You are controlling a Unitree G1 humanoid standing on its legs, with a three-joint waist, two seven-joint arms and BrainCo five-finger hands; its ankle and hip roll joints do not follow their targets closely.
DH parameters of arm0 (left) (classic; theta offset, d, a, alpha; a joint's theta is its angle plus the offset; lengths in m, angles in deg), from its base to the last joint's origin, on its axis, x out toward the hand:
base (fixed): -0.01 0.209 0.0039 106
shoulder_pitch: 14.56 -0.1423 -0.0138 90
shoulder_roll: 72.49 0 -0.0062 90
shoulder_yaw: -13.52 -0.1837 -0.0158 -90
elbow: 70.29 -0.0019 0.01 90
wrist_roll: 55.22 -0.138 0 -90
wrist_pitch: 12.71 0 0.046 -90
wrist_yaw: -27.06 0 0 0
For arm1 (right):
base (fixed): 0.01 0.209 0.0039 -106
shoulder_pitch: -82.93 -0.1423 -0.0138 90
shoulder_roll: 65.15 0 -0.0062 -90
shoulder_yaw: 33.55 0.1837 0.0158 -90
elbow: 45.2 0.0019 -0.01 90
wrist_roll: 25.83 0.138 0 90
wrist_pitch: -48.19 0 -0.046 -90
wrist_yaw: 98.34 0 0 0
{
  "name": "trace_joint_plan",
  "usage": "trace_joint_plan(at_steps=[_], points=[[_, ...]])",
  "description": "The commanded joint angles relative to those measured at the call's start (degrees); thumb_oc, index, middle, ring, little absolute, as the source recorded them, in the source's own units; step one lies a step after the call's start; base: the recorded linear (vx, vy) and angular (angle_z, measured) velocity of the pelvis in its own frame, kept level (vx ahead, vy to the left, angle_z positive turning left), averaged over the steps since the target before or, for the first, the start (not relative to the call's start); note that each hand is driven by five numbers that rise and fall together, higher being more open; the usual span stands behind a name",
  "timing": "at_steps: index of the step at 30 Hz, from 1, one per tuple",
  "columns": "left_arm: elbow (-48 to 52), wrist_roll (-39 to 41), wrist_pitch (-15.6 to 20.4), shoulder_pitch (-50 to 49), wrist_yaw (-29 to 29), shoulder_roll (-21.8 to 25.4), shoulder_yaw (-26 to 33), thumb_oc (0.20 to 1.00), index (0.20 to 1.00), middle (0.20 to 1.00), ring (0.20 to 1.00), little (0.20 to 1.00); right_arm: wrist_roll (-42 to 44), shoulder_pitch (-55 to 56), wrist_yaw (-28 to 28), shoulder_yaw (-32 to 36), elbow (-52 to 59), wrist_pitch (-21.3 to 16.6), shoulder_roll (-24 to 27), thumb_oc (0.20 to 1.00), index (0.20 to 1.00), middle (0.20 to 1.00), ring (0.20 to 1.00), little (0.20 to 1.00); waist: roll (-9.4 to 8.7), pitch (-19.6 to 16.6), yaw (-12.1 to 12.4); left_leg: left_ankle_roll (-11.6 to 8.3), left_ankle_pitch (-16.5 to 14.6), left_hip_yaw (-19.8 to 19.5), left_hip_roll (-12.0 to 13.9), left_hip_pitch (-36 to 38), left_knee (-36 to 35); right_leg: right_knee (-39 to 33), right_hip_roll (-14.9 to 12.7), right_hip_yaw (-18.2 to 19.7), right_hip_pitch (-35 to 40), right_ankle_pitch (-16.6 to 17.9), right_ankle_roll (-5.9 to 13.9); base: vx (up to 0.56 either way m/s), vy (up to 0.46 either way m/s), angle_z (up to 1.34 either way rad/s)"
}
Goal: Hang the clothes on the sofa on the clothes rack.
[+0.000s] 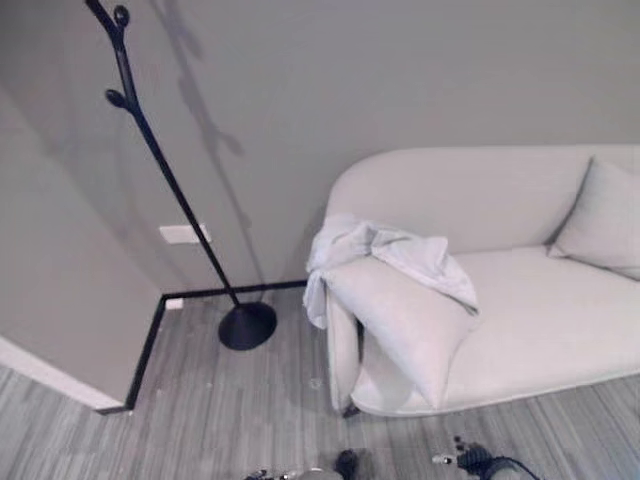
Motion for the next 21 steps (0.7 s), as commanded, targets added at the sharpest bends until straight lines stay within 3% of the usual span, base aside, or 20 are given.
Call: trace_joint_plan(at_steps=[1, 3, 4, 5, 8, 10, 14, 16, 20, 21], points=[[-1.8, -3.3, 0.1, 0.1, -0.3, 0.9, -4.2, 1.000, 1.000, 1.000, 1.000, 1.000, -2.0, -2.2, 1.3, -0.5, 4.0, -1.0, 0.5, 1.000, 1.000, 1.000, 1.000, 1.000, 1.20, -3.1, 0.3, -2.95, 3.3, -1.7, 3.5, 2.1, -8.8, -1.8, 1.0, -2.0, 4.0, 1.6, 7.54, 0.20, 0.352, -0.23], [-0.8, -6.6, 0.0, 0.5, -0.3, 0.8, -6.4, 1.000, 1.000, 1.000, 1.000, 1.000, -4.3, -2.1, 1.6, -2.1, 10.7, -0.9, 1.0, 1.000, 1.000, 1.000, 1.000, 1.000, 1.75, -2.7, -0.2, -1.99, 1.7, 0.3, 3.0, 3.5, -8.8, 1.6, -0.8, -3.5, 2.8, 2.7, 8.50, 0.15, 0.400, -0.50], [1.2, -8.2, -0.1, 0.8, -0.1, 1.1, -7.9, 1.000, 1.000, 1.000, 1.000, 1.000, -5.5, -1.1, 1.5, -1.7, 22.4, -1.3, 3.5, 1.000, 1.000, 1.000, 1.000, 1.000, 3.08, -0.8, -1.4, -0.72, 0.7, 1.3, 2.7, 5.4, -8.8, 10.6, -1.0, -4.5, -0.2, 4.7, 8.56, 0.11, 0.398, -0.56], [1.3, -8.2, -0.1, 0.7, -0.1, 1.1, -7.9, 1.000, 1.000, 1.000, 1.000, 1.000, -5.5, -1.1, 1.5, -1.7, 22.5, -1.2, 3.6, 1.000, 1.000, 1.000, 1.000, 1.000, 3.11, -0.8, -1.4, -0.72, 0.7, 1.4, 2.8, 5.4, -8.8, 10.8, -1.0, -4.4, -0.2, 4.6, 8.56, 0.06, 0.303, -0.51], [2.3, -9.1, -0.6, 0.1, -0.2, 1.1, -8.6, 1.000, 1.000, 1.000, 1.000, 1.000, -7.4, -0.9, 0.2, 0.6, 31.1, -1.2, 7.1, 1.000, 1.000, 1.000, 1.000, 1.000, 4.95, 1.8, -2.8, 0.30, -0.7, 1.7, 3.0, 8.7, -8.8, 20.7, -2.2, -7.6, -3.7, 8.7, 7.45, 0.05, 0.188, -0.13], [1.5, -9.8, -0.8, -0.8, 0.0, 1.1, -8.1, 1.000, 1.000, 1.000, 1.000, 1.000, -9.2, -0.9, -0.7, 1.9, 36.0, -1.7, 8.5, 1.000, 1.000, 1.000, 1.000, 1.000, 6.04, 2.0, -2.9, 0.84, -1.7, 1.0, 3.7, 10.7, -8.8, 24.5, -3.7, -10.1, -5.5, 8.1, 6.43, 0.16, 0.184, -0.11], [-0.3, -9.7, -0.9, -2.5, 0.2, 0.6, -6.1, 1.000, 1.000, 1.000, 1.000, 1.000, -13.9, -0.4, -5.5, 6.6, 44.8, -2.3, 10.9, 1.000, 1.000, 1.000, 1.000, 1.000, 5.65, 0.8, -3.4, 0.88, -3.2, 0.6, 3.5, 12.3, -8.8, 17.6, -1.9, -10.7, -5.7, 4.4, 6.01, 0.18, 0.053, 0.01], [-1.0, -10.9, -0.7, -2.7, 0.6, 0.6, -6.2, 1.000, 1.000, 1.000, 1.000, 1.000, -16.3, -1.2, -6.8, 9.0, 49.6, -2.4, 13.5, 1.000, 1.000, 1.000, 1.000, 1.000, 4.37, 0.7, -4.0, 0.69, -4.3, 0.2, 3.2, 13.0, -8.8, 6.6, -0.8, -9.2, -8.5, 6.5, 7.09, 0.25, -0.046, -0.02], [-0.9, -13.3, -0.5, -2.1, 0.8, 0.3, -7.8, 1.000, 1.000, 1.000, 1.000, 1.000, -17.1, -3.4, -7.5, 9.3, 48.3, -2.3, 14.9, 1.000, 1.000, 1.000, 1.000, 1.000, 4.05, 1.4, -4.7, 0.68, -5.8, -0.5, 3.1, 15.0, -8.8, -1.2, 0.4, -6.4, -11.7, 10.8, 8.62, 0.24, -0.026, 0.14], [0.6, -14.9, 0.0, -1.6, 0.9, 0.3, -9.1, 1.000, 1.000, 1.000, 1.000, 1.000, -20.4, -5.6, -8.1, 7.7, 45.2, -2.2, 16.2, 1.000, 1.000, 1.000, 1.000, 1.000, 3.97, 2.1, -5.2, 0.58, -6.9, -1.2, 3.2, 16.8, -8.8, -2.8, 1.7, -3.9, -13.3, 11.9, 9.25, 0.32, -0.025, 0.12]])
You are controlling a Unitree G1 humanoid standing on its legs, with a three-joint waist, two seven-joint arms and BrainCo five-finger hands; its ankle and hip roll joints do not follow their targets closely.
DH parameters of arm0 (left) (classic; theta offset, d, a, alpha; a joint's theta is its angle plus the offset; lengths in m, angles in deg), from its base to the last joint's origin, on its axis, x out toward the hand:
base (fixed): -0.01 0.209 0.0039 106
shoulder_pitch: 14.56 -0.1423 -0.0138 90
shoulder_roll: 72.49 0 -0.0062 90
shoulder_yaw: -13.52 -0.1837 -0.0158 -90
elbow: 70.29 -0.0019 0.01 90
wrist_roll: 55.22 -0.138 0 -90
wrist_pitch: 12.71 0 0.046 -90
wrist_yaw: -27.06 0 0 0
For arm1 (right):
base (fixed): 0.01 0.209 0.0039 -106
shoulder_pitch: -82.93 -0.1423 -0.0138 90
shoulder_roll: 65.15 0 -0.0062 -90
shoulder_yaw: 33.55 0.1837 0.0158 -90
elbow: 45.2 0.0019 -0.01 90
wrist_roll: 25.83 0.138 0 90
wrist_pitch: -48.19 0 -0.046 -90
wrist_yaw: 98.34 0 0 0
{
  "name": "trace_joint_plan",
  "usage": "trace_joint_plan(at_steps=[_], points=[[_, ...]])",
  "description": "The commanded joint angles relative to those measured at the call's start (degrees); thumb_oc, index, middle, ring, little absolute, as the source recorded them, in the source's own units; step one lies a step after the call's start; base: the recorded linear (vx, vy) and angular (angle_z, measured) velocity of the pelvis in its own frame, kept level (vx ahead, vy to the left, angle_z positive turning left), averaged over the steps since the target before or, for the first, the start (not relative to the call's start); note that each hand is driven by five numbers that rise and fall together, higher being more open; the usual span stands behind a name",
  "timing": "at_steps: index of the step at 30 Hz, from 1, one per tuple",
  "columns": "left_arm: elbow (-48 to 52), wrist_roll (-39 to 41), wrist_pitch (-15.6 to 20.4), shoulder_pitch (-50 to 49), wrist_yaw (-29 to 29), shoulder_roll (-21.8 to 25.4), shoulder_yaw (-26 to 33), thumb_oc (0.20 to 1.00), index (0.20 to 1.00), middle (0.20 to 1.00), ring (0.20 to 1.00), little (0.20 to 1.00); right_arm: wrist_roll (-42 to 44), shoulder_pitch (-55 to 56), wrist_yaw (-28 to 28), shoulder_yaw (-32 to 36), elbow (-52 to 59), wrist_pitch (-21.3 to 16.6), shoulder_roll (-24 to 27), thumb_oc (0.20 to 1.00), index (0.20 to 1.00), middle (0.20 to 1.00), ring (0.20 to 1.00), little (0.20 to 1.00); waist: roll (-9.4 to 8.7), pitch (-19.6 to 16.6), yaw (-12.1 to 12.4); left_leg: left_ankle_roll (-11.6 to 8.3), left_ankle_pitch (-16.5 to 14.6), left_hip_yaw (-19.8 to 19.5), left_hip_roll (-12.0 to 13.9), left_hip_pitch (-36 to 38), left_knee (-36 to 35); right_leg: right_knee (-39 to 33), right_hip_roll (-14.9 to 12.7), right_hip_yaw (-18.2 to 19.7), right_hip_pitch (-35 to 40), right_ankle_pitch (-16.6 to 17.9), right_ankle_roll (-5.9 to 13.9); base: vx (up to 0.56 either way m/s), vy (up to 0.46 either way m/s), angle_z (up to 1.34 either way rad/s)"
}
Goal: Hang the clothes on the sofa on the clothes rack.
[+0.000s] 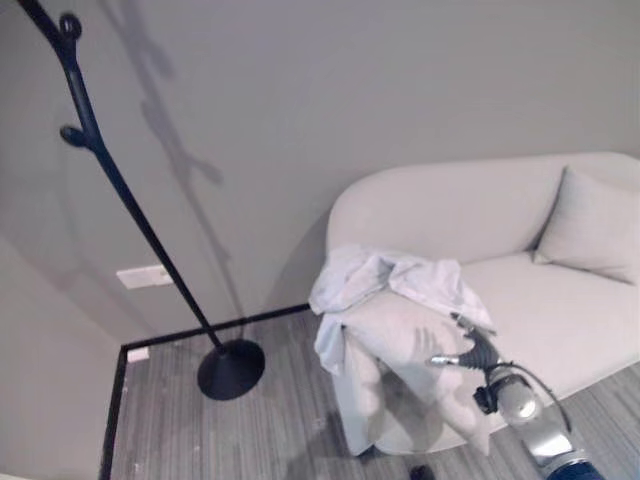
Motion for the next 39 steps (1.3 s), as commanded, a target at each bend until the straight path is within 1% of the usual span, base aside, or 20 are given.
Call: trace_joint_plan(at_steps=[1, 2, 4, 7, 14, 15, 18, 19, 20, 22, 23, 24, 25, 26, 27, 28, 29, 31, 36, 39], points=[[2.3, -4.5, 2.0, 1.9, 0.2, -1.7, -2.0, 1.000, 1.000, 1.000, 1.000, 1.000, -4.9, -5.0, -2.7, 0.0, -1.5, -2.0, 3.3, 1.000, 1.000, 1.000, 1.000, 1.000, 1.76, -0.9, 0.5, -7.68, -0.7, -7.8, 2.4, 6.6, -9.0, 1.7, 3.5, 1.2, -2.1, 1.8, 0.77, 0.32, -0.019, 0.30], [2.7, -4.9, 2.2, 2.0, 0.2, -1.7, -2.6, 1.000, 1.000, 1.000, 1.000, 1.000, -4.8, -5.4, -2.4, -0.3, -1.9, -2.2, 3.5, 1.000, 1.000, 1.000, 1.000, 1.000, 1.28, -1.0, 0.7, -7.81, -0.9, -8.5, 2.3, 6.8, -9.0, 1.5, 3.3, 1.7, -1.4, 1.3, 0.69, 0.18, -0.038, 0.45], [2.4, -4.4, 2.0, 1.9, 0.6, -1.5, -2.2, 1.000, 1.000, 1.000, 1.000, 1.000, -4.5, -6.1, -2.2, -1.5, -3.9, -2.1, 3.1, 1.000, 1.000, 1.000, 1.000, 1.000, 0.36, -1.5, 0.9, -8.31, -1.3, -9.2, 2.8, 7.8, -9.0, 1.9, 3.6, 1.8, -0.1, 2.2, 0.03, 0.31, -0.113, 0.39], [2.8, -6.2, 1.9, 1.5, 1.5, -1.6, -3.4, 1.000, 1.000, 1.000, 1.000, 1.000, -10.7, -8.0, -3.3, -4.5, -7.0, -2.3, 4.5, 1.000, 1.000, 1.000, 1.000, 1.000, 0.11, -2.9, 1.1, -9.96, -1.8, -10.6, 5.1, 8.1, -9.0, 3.2, 5.0, -0.4, 2.1, 0.9, -1.04, 0.41, -0.153, 0.27], [4.7, -6.4, 2.4, 1.5, 2.0, -1.6, -6.4, 1.000, 1.000, 1.000, 1.000, 1.000, -9.3, -11.4, -5.1, -7.1, -13.9, -3.6, 4.9, 1.000, 1.000, 1.000, 1.000, 1.000, 0.32, -3.6, 1.3, -13.06, -0.8, -13.1, 8.6, 6.6, -9.0, 3.5, 6.7, -4.4, 4.5, -1.6, -2.68, 0.24, -0.100, 0.51], [5.5, -5.6, 2.6, 1.0, 2.6, -1.3, -5.6, 1.000, 1.000, 1.000, 1.000, 1.000, -11.8, -12.0, -6.5, -8.0, -14.0, -3.8, 5.8, 1.000, 1.000, 1.000, 1.000, 1.000, 0.51, -3.5, 1.8, -13.91, -0.5, -13.2, 10.0, 6.3, -9.0, 4.0, 7.3, -5.4, 4.8, -2.7, -3.18, 0.21, -0.104, -0.22], [5.5, -4.0, 2.5, 1.1, 3.4, -0.9, -3.9, 1.000, 1.000, 1.000, 1.000, 1.000, -14.0, -12.5, -8.0, -8.1, -13.5, -3.5, 6.9, 1.000, 1.000, 1.000, 1.000, 1.000, 0.56, -3.2, 2.1, -14.64, 0.0, -13.4, 11.1, 5.8, -9.0, 4.4, 7.9, -6.4, 5.1, -3.6, -3.64, 0.17, -0.094, 0.03], [5.4, -2.2, 2.6, 0.7, 3.9, -0.6, -2.0, 1.000, 1.000, 1.000, 1.000, 1.000, -15.1, -12.0, -8.1, -7.5, -10.8, -3.4, 8.1, 1.000, 1.000, 1.000, 1.000, 1.000, 0.21, -2.8, 2.3, -15.09, 1.0, -13.7, 12.0, 5.6, -9.0, 4.9, 8.3, -7.0, 5.5, -4.4, -4.14, 0.12, -0.046, 0.15], [5.4, -2.2, 2.6, 0.7, 3.8, -0.6, -1.9, 1.000, 1.000, 1.000, 1.000, 1.000, -15.1, -12.0, -8.0, -7.5, -10.8, -3.4, 8.0, 1.000, 1.000, 1.000, 1.000, 1.000, 0.37, -2.9, 2.3, -15.07, 0.5, -13.6, 12.2, 5.9, -9.0, 4.8, 8.5, -7.0, 5.8, -4.8, -4.17, 0.15, -0.050, 0.22], [4.5, 1.0, 2.5, 0.4, 4.8, -0.6, 1.3, 1.000, 1.000, 1.000, 1.000, 1.000, -18.7, -11.1, -10.8, -7.1, -9.3, -2.5, 9.1, 1.000, 1.000, 1.000, 1.000, 1.000, 0.06, -2.4, 3.1, -15.49, 2.5, -13.6, 13.7, 4.5, -9.0, 4.7, 7.9, -8.4, 6.8, -5.9, -4.48, 0.13, 0.023, 0.21], [4.5, 1.1, 2.5, 0.4, 4.8, -0.6, 1.3, 1.000, 1.000, 1.000, 1.000, 1.000, -18.8, -11.1, -10.9, -7.1, -9.3, -2.5, 9.0, 1.000, 1.000, 1.000, 1.000, 1.000, 0.06, -2.4, 3.0, -15.51, 2.5, -13.7, 13.7, 4.5, -9.0, 4.7, 7.9, -8.5, 6.9, -5.9, -4.49, 0.05, 0.072, 0.27], [4.4, 1.6, 2.8, 0.9, 4.9, -1.0, 1.5, 1.000, 1.000, 1.000, 1.000, 1.000, -20.8, -11.1, -11.7, -7.4, -8.6, -1.8, 9.4, 1.000, 1.000, 1.000, 1.000, 1.000, -0.22, -1.8, 4.2, -15.07, 4.5, -15.0, 12.7, 0.1, -9.0, 4.0, 7.5, -8.9, 7.6, -6.5, -4.97, -0.04, 0.040, 0.26], [4.4, 0.9, 2.7, 1.3, 5.0, -1.2, 1.0, 1.000, 1.000, 1.000, 1.000, 1.000, -21.5, -11.2, -12.0, -7.3, -8.7, -1.4, 9.7, 1.000, 1.000, 1.000, 1.000, 1.000, -0.38, -1.4, 4.9, -14.68, 5.0, -15.9, 11.0, -3.3, -9.0, 3.5, 7.5, -8.8, 7.8, -6.8, -5.30, -0.03, 0.044, 0.37], [4.4, 0.9, 2.7, 1.4, 5.0, -1.3, 0.9, 1.000, 1.000, 1.000, 1.000, 1.000, -21.5, -11.2, -12.0, -7.2, -8.7, -1.4, 9.7, 1.000, 1.000, 1.000, 1.000, 1.000, -0.54, -1.9, 4.5, -14.63, 5.1, -16.2, 10.8, -4.0, -9.0, 3.4, 7.2, -9.2, 7.3, -6.9, -5.25, -0.02, -0.013, 0.26], [5.1, -0.2, 3.0, 1.9, 5.6, -1.2, 0.2, 1.000, 1.000, 1.000, 1.000, 1.000, -22.9, -12.6, -11.8, -8.4, -8.5, -1.5, 10.6, 1.000, 1.000, 1.000, 1.000, 1.000, -0.63, -1.2, 5.2, -14.22, 4.8, -16.1, 8.9, -7.2, -9.0, 3.5, 7.1, -9.3, 7.0, -7.9, -5.55, 0.04, 0.006, 0.35], [4.3, -1.7, 3.0, 1.1, 5.4, -1.9, -0.2, 1.000, 1.000, 1.000, 1.000, 1.000, -25.1, -12.0, -13.4, -7.9, -10.0, -0.4, 10.5, 1.000, 1.000, 1.000, 1.000, 1.000, -0.14, -1.6, 5.1, -13.96, 4.2, -16.8, 6.5, -8.2, -9.0, 3.5, 7.5, -8.1, 7.4, -7.8, -5.96, 0.04, 0.005, 0.30], [4.3, -1.7, 3.0, 1.0, 5.4, -1.9, -0.2, 1.000, 1.000, 1.000, 1.000, 1.000, -25.1, -12.0, -13.6, -7.9, -10.1, -0.4, 10.4, 1.000, 1.000, 1.000, 1.000, 1.000, -0.17, -1.7, 5.1, -13.92, 4.3, -16.8, 6.5, -8.3, -9.0, 3.4, 7.5, -8.1, 7.4, -7.8, -5.94, 0.09, 0.044, 0.34], [4.7, -3.1, 3.5, 0.0, 5.5, -1.6, -0.8, 1.000, 1.000, 1.000, 1.000, 1.000, -26.2, -11.9, -15.0, -7.2, -12.4, 0.1, 10.5, 1.000, 1.000, 1.000, 1.000, 1.000, 0.53, -2.9, 5.7, -14.16, 6.1, -19.1, 4.5, -7.9, -9.0, 2.3, 7.6, -6.9, 8.4, -6.9, -5.75, 0.14, 0.065, 0.26], [3.9, -4.6, 3.3, -1.9, 5.2, -0.8, -1.0, 1.000, 1.000, 1.000, 1.000, 1.000, -24.4, -10.9, -15.3, -5.7, -15.6, 0.3, 10.2, 1.000, 1.000, 1.000, 1.000, 1.000, 0.85, -4.7, 6.8, -13.90, 7.6, -20.2, 4.1, -7.0, -9.0, 1.3, 7.3, -5.1, 9.0, -6.3, -5.31, 0.14, 0.028, 0.00], [3.7, -6.9, 3.4, -3.0, 4.8, -0.3, -3.0, 1.000, 1.000, 1.000, 1.000, 1.000, -18.5, -12.9, -15.5, -5.8, -23.9, -0.1, 8.5, 1.000, 1.000, 1.000, 1.000, 1.000, 1.10, -4.9, 8.2, -13.68, 8.0, -20.4, 4.4, -6.1, -9.0, 1.2, 7.1, -3.9, 9.3, -6.0, -4.96, 0.13, 0.009, -0.07]])
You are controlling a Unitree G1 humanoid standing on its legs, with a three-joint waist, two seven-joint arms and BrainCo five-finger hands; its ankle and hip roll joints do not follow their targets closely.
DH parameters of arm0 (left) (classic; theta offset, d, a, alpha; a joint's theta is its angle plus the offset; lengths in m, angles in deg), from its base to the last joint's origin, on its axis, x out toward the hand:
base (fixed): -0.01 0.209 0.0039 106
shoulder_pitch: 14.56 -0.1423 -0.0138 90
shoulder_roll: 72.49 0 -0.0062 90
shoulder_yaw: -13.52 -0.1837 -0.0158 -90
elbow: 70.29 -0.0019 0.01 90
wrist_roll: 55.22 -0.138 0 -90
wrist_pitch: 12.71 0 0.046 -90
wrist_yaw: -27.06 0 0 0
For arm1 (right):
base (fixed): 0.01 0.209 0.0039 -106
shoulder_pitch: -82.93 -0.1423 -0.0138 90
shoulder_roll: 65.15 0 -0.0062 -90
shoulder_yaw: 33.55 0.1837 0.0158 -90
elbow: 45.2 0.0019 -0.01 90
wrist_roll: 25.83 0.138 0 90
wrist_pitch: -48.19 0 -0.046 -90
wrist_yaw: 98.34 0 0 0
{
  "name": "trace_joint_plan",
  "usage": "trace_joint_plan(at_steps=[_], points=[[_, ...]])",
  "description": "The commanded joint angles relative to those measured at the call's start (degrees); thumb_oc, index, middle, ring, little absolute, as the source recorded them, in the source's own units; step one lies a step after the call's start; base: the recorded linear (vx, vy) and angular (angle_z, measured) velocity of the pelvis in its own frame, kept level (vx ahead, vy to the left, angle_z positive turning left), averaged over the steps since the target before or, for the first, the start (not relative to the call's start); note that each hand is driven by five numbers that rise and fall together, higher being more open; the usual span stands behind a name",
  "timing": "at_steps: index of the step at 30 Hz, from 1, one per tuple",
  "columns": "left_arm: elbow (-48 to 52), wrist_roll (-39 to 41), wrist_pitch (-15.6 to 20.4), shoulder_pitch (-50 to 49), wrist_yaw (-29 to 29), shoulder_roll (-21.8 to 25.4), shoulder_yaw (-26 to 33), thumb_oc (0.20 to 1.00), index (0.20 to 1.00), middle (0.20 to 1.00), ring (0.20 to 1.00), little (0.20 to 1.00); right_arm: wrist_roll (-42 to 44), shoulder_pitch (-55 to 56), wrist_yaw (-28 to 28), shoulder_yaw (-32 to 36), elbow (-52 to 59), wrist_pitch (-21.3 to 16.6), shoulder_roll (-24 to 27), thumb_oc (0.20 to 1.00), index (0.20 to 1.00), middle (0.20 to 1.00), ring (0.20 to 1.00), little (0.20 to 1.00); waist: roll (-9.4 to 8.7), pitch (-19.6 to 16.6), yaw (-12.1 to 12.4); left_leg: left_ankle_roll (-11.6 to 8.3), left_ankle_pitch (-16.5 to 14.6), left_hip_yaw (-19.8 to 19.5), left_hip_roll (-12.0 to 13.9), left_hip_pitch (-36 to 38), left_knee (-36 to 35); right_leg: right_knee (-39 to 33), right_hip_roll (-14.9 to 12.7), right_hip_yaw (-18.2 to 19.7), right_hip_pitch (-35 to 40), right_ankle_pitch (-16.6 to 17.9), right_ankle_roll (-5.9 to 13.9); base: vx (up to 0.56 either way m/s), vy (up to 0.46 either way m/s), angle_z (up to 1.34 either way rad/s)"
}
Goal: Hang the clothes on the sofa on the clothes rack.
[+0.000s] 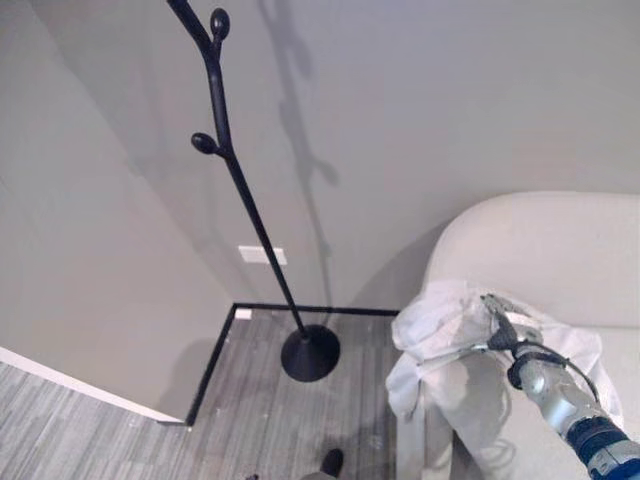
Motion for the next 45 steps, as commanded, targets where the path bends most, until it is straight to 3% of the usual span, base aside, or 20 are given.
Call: trace_joint_plan(at_steps=[1, 5, 11, 16, 22, 32, 34, 35, 39, 45], points=[[-3.1, -4.0, 1.1, 0.0, -0.3, 0.2, -4.4, 1.000, 1.000, 1.000, 1.000, 1.000, 6.2, -2.3, -2.7, 0.8, -4.4, -0.8, 1.0, 1.000, 1.000, 1.000, 1.000, 1.000, -0.54, -3.8, 2.1, 1.08, 0.1, -2.6, -4.6, -0.2, -1.9, 1.1, 0.6, 9.1, 0.4, -4.3, 1.20, 0.13, 0.013, -0.05], [-2.5, -5.4, 1.5, -0.4, -0.3, 0.7, -5.6, 1.000, 1.000, 1.000, 1.000, 1.000, 4.4, -4.9, -4.6, -0.9, -8.7, -0.4, 2.1, 1.000, 1.000, 1.000, 1.000, 1.000, -0.30, -3.6, 2.9, 1.01, 0.2, -3.1, -4.5, -0.5, -1.9, 1.1, 0.7, 9.2, 0.1, -4.5, 1.35, 0.08, 0.002, 0.01], [-2.4, -8.2, 1.7, -0.6, 1.2, 0.6, -7.0, 1.000, 1.000, 1.000, 1.000, 1.000, 2.7, -5.5, -10.1, 2.3, -8.3, 1.6, 3.8, 1.000, 1.000, 1.000, 1.000, 1.000, -0.27, -3.5, 3.2, 1.02, 0.1, -4.3, -4.1, -1.0, -1.9, 1.1, 1.1, 9.8, -0.6, -5.1, 1.51, 0.08, -0.009, 0.02], [-1.8, -9.7, 1.8, -0.3, 1.7, 0.7, -8.8, 1.000, 1.000, 1.000, 1.000, 1.000, 5.1, -5.6, -11.1, 3.5, -10.8, 1.7, 3.2, 1.000, 1.000, 1.000, 1.000, 1.000, -0.14, -3.3, 3.3, 0.95, 0.2, -4.7, -3.9, -1.6, -1.9, 1.1, 1.3, 9.7, -1.1, -5.3, 1.53, 0.06, -0.016, 0.01], [-0.6, -10.9, 2.0, 1.1, 1.9, 1.8, -12.0, 1.000, 1.000, 1.000, 1.000, 1.000, 18.1, -9.3, -6.8, 2.2, -22.9, -0.4, -1.4, 1.000, 1.000, 1.000, 1.000, 1.000, 1.09, -2.1, 3.9, 1.05, 1.1, -5.6, -4.4, -4.3, -1.9, 1.1, 1.3, 9.2, -4.0, -4.9, 1.74, 0.02, -0.025, 0.07], [2.8, -10.8, 3.6, 4.7, 2.4, 4.5, -16.7, 1.000, 1.000, 1.000, 1.000, 1.000, 32.3, -17.9, -2.8, 2.4, -29.9, -2.3, -0.8, 1.000, 1.000, 1.000, 1.000, 1.000, 4.46, 0.0, 5.7, 1.24, 3.5, -5.5, -6.0, -11.7, -1.9, 1.1, 0.8, 8.8, -11.7, -3.0, 2.18, -0.03, -0.002, 0.06], [3.2, -10.6, 3.8, 5.5, 2.3, 5.0, -17.0, 1.000, 1.000, 1.000, 1.000, 1.000, 35.7, -19.8, -0.6, 2.2, -31.0, -2.5, -0.5, 0.642, 0.642, 0.642, 0.642, 0.642, 4.66, 0.2, 6.3, 1.14, 4.0, -5.2, -6.1, -13.2, -1.9, 1.1, 0.7, 9.1, -13.3, -2.5, 2.32, 0.00, 0.000, 0.00], [3.6, -10.6, 4.0, 5.9, 2.0, 5.5, -17.2, 1.000, 1.000, 1.000, 1.000, 1.000, 35.5, -21.1, 0.8, 0.8, -32.1, -2.2, -0.3, 0.200, 0.200, 0.200, 0.200, 0.200, 4.61, 0.2, 6.7, 1.09, 4.3, -5.0, -6.2, -14.2, -1.9, 1.1, 0.7, 9.2, -14.2, -2.4, 2.36, 0.00, 0.000, 0.00], [3.6, -11.1, 4.1, 6.1, 2.2, 5.5, -17.5, 1.000, 1.000, 1.000, 1.000, 1.000, 34.4, -21.9, 0.5, -0.4, -32.8, -2.0, -0.7, 0.200, 0.200, 0.200, 0.200, 0.200, 4.19, -0.2, 6.8, 1.13, 4.6, -4.6, -6.1, -15.0, -1.9, 1.1, 1.0, 9.8, -15.0, -2.3, 2.28, 0.01, -0.005, -0.01], [2.9, -11.8, 3.7, 6.2, 2.5, 4.7, -16.7, 1.000, 1.000, 1.000, 1.000, 1.000, 34.1, -18.5, -0.5, 0.5, -29.8, -2.8, -2.5, 0.200, 0.200, 0.200, 0.200, 0.200, 3.04, -1.0, 4.7, 1.06, 3.9, -3.4, -5.3, -14.0, -1.9, 1.1, 1.6, 10.7, -14.1, -3.1, 2.14, 0.04, -0.016, -0.02]])
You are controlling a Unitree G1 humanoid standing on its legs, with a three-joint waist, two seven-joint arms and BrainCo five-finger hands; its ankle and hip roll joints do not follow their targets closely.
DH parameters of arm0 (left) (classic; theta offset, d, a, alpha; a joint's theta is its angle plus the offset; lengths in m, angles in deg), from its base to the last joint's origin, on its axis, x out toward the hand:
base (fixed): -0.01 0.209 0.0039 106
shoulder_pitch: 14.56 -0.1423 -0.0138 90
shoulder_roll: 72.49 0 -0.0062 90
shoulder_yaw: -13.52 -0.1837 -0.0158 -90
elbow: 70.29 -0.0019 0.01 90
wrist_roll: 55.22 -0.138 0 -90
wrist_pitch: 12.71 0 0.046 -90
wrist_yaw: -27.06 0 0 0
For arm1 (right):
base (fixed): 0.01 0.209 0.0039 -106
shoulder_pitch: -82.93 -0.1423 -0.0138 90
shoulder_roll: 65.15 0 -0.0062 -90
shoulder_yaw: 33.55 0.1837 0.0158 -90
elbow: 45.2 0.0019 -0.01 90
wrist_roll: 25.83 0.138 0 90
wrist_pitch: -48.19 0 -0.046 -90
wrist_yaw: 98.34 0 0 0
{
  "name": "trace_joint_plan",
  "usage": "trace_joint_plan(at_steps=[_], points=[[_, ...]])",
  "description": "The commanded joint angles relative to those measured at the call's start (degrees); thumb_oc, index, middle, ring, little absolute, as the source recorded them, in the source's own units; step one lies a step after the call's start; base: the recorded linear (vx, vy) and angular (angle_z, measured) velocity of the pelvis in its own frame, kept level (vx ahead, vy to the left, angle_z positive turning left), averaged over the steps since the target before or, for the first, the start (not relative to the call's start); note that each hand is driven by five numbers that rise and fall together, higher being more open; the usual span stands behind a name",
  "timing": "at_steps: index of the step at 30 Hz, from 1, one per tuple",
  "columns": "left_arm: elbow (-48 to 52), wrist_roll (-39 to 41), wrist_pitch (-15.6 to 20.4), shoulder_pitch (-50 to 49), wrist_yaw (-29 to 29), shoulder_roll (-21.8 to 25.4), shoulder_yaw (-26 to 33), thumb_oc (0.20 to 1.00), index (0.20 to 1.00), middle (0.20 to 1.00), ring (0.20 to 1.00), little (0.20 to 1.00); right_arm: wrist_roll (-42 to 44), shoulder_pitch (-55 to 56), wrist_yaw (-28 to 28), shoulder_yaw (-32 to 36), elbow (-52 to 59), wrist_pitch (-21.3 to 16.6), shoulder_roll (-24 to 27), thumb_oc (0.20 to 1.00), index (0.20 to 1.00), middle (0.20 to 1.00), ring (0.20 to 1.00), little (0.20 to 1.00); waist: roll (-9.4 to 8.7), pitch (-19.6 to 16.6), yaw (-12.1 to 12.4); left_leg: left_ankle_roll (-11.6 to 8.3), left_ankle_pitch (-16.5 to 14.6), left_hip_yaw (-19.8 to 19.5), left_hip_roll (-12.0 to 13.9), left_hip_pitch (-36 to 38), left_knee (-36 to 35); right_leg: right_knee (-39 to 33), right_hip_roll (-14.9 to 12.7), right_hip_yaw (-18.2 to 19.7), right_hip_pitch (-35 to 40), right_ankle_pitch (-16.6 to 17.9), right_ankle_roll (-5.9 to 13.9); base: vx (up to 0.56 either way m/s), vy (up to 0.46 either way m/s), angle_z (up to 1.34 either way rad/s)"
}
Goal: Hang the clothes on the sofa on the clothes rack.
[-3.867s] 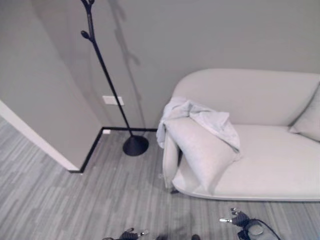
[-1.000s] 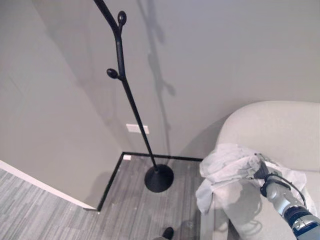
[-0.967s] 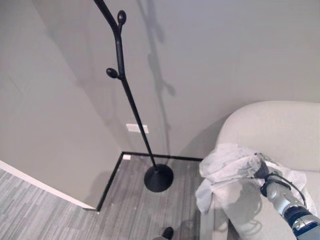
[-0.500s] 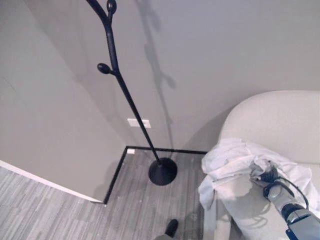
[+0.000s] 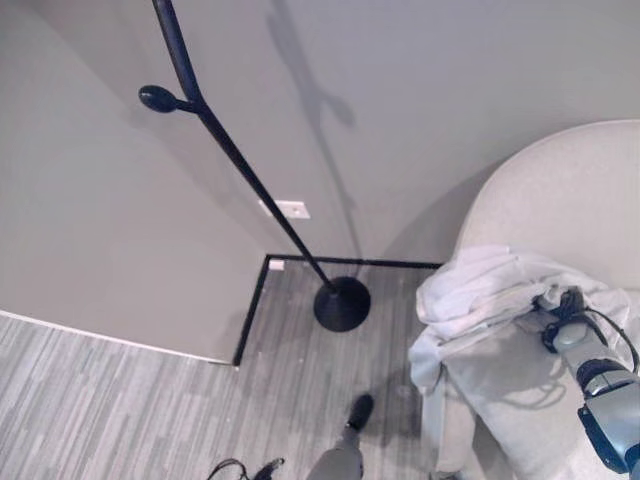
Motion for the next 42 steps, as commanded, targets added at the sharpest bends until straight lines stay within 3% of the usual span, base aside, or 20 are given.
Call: trace_joint_plan(at_steps=[1, 5, 10, 18, 29, 34, 40, 42], points=[[-3.7, -2.0, -0.5, 1.1, 0.9, 0.8, 0.7, 1.000, 1.000, 1.000, 1.000, 1.000, 0.3, 5.7, 1.2, 0.6, 3.7, -1.3, -3.5, 0.200, 0.200, 0.200, 0.200, 0.200, -2.42, -1.8, -0.1, 2.59, 1.2, 0.5, -6.0, 1.4, -2.6, 0.8, -0.3, 12.3, 0.4, -4.7, 2.30, 0.00, 0.000, 0.00], [-4.8, -1.4, -1.1, 0.4, 1.3, 0.3, 2.3, 1.000, 1.000, 1.000, 1.000, 1.000, 1.2, 9.1, -0.2, 3.7, 8.3, -1.8, -2.7, 0.200, 0.200, 0.200, 0.200, 0.200, -3.01, -2.2, -1.6, 2.53, 0.6, 1.1, -5.4, 2.7, -2.6, 0.8, 0.0, 12.7, 1.4, -5.1, 2.36, 0.00, -0.006, -0.02], [-4.9, -0.6, -1.6, -1.3, 1.7, -1.1, 3.7, 1.000, 1.000, 1.000, 1.000, 1.000, 5.0, 14.3, -4.0, 13.2, 22.5, -3.6, 2.1, 0.200, 0.200, 0.200, 0.200, 0.200, -4.16, -2.6, -4.2, 2.52, -1.1, 1.9, -4.3, 5.2, -2.6, 0.8, 0.0, 13.4, 3.5, -5.7, 2.59, -0.04, 0.001, -0.10], [-5.5, -1.2, -2.4, -2.4, 1.1, -2.7, 4.7, 1.000, 1.000, 1.000, 1.000, 1.000, -0.5, 18.5, -8.3, 22.4, 40.3, -3.6, 7.1, 0.200, 0.200, 0.200, 0.200, 0.200, -5.74, -4.2, -5.6, 2.85, -3.3, 3.1, -3.4, 9.2, -2.6, 0.8, -0.2, 14.0, 7.0, -6.0, 2.76, -0.03, 0.005, -0.11], [-5.4, -3.2, -2.9, -3.4, 1.1, -3.3, 5.2, 1.000, 1.000, 1.000, 1.000, 1.000, -5.4, 21.7, -11.6, 29.5, 53.2, -3.1, 8.5, 0.200, 0.200, 0.200, 0.200, 0.200, -7.63, -6.7, -5.1, 3.58, -5.5, 5.0, -3.2, 13.4, -2.6, 0.8, -0.5, 15.4, 10.4, -5.8, 2.93, -0.03, 0.026, -0.08], [-2.3, 0.0, -2.7, -3.4, 1.2, -2.2, 7.5, 1.000, 1.000, 1.000, 1.000, 1.000, -9.3, 20.8, -13.4, 32.4, 60.3, -2.0, 11.1, 0.200, 0.200, 0.200, 0.200, 0.200, -8.36, -7.8, -4.6, 3.85, -5.8, 5.6, -3.1, 14.7, -2.6, 0.8, -0.6, 15.7, 11.4, -5.7, 3.01, -0.04, 0.030, -0.12], [8.9, 3.9, -1.1, -3.4, 0.5, 2.1, 9.1, 1.000, 1.000, 1.000, 1.000, 1.000, -14.9, 14.5, -15.3, 33.2, 65.9, -0.2, 17.5, 0.200, 0.200, 0.200, 0.200, 0.200, -9.24, -9.4, -3.6, 3.87, -6.0, 5.9, -2.9, 16.0, -2.6, 0.8, -0.7, 15.7, 12.4, -5.6, 3.15, -0.02, 0.009, -0.10], [16.4, 8.4, -0.6, -3.3, 0.2, 5.1, 11.0, 1.000, 1.000, 1.000, 1.000, 1.000, -14.1, 8.1, -15.8, 30.4, 64.1, 0.5, 20.8, 0.200, 0.200, 0.200, 0.200, 0.200, -9.80, -10.2, -2.9, 3.79, -5.9, 6.0, -2.8, 16.3, -2.6, 0.8, -0.7, 15.7, 12.8, -5.6, 3.18, 0.00, 0.000, 0.00]])
